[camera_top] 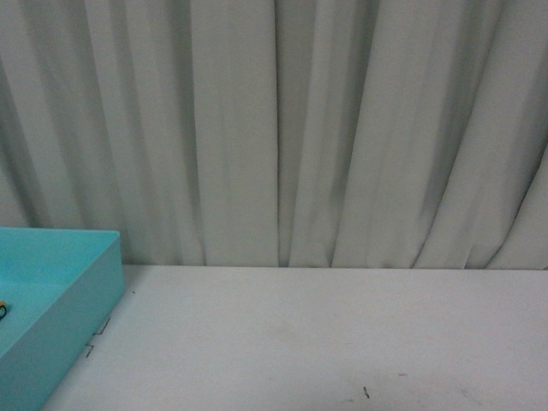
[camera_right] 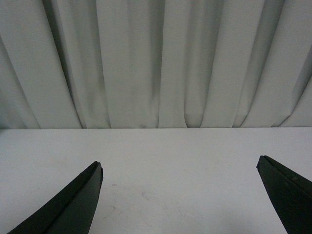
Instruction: Wind up and store yellow beetle toy
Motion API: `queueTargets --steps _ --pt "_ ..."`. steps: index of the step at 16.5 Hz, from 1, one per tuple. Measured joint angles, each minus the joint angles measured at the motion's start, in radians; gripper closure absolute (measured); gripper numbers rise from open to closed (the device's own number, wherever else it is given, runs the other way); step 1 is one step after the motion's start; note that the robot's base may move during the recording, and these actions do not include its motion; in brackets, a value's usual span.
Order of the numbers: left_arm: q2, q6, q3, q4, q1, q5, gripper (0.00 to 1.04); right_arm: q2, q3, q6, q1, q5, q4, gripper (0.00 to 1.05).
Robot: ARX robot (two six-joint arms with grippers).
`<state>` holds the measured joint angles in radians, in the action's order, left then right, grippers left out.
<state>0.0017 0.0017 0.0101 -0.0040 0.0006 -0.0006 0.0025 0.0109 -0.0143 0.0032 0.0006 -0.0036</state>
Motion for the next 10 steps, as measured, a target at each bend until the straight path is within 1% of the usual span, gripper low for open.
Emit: queueTargets --steps 3,4,10 --pt "0.0 0.001 0.0 0.0 0.0 0.0 0.05 0.0 0.0 0.0 0.0 0.0 0.0 0.06" --pt "0.0 0.001 0.0 0.0 0.0 0.0 0.07 0.0 0.0 0.0 0.0 0.0 -0.001 0.06" --pt "0.0 0.0 0.0 -0.001 0.0 0.0 0.07 0.001 0.0 0.0 0.0 0.0 -0.003 0.06"
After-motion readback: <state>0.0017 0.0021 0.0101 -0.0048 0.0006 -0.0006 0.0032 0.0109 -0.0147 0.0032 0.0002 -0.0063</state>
